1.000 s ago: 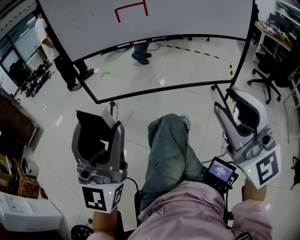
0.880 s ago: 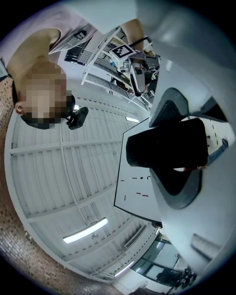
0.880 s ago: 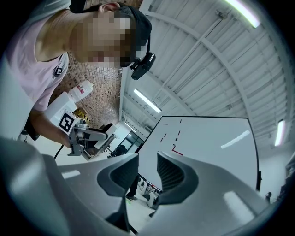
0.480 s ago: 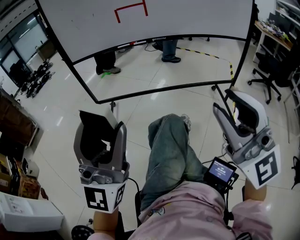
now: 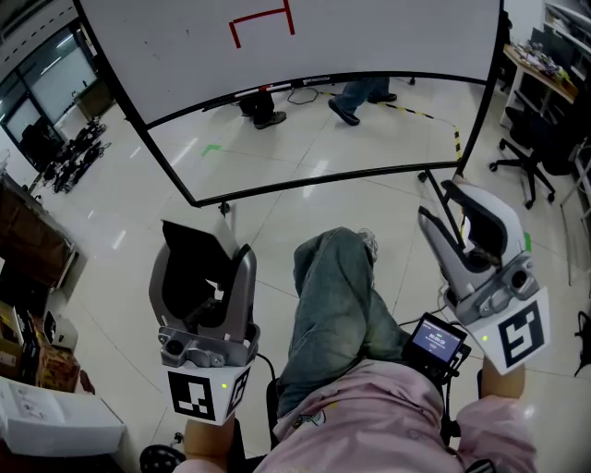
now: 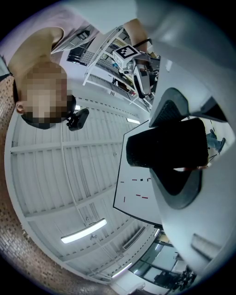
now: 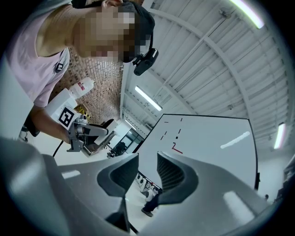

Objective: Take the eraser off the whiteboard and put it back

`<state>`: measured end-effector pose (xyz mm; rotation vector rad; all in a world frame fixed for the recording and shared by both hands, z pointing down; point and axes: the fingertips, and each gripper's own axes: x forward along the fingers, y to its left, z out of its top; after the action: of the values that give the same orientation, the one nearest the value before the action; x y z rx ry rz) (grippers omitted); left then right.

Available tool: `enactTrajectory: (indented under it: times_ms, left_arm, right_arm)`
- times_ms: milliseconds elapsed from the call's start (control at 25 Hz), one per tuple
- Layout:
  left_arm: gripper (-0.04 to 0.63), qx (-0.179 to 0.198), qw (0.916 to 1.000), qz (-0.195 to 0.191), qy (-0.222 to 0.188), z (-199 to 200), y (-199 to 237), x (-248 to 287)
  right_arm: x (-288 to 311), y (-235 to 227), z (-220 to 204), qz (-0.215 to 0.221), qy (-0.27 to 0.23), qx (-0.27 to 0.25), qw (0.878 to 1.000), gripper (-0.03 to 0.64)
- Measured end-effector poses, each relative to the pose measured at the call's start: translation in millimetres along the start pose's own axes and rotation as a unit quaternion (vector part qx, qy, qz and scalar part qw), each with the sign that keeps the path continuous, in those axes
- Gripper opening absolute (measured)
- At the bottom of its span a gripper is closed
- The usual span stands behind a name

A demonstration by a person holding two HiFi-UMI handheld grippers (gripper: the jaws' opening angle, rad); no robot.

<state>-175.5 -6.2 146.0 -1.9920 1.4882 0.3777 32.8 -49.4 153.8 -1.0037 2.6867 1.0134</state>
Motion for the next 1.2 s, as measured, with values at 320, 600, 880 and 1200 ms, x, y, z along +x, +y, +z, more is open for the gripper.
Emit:
enactTrajectory:
  times_ms: [320,600,880,1200]
  left_arm:
    - [0.276,-0.003,1.0,-0.002,-0.006,5,-2,1]
    - [0.276,-0.014,0.9999,-0.005,-0.003,2,-3,1]
    - [0.276,-0.003,1.0,-0.006,0.004,0,-3,-2]
    - [0.273,0.023,0.9992,-0.012,0.029,-27,-3,26]
  right_arm:
    - [1,-1,-2,-0.002,0.002,0.003,1.0,0.132]
    - [2,0,-1,0.0,0.005,0.008,1.0,0.131]
    - [-1,-1,-1,-0.006,0.005,0.02,1.0,0.13]
    - [-1,-24,-24,-0.021,0.017,0.036,0.999,0.13]
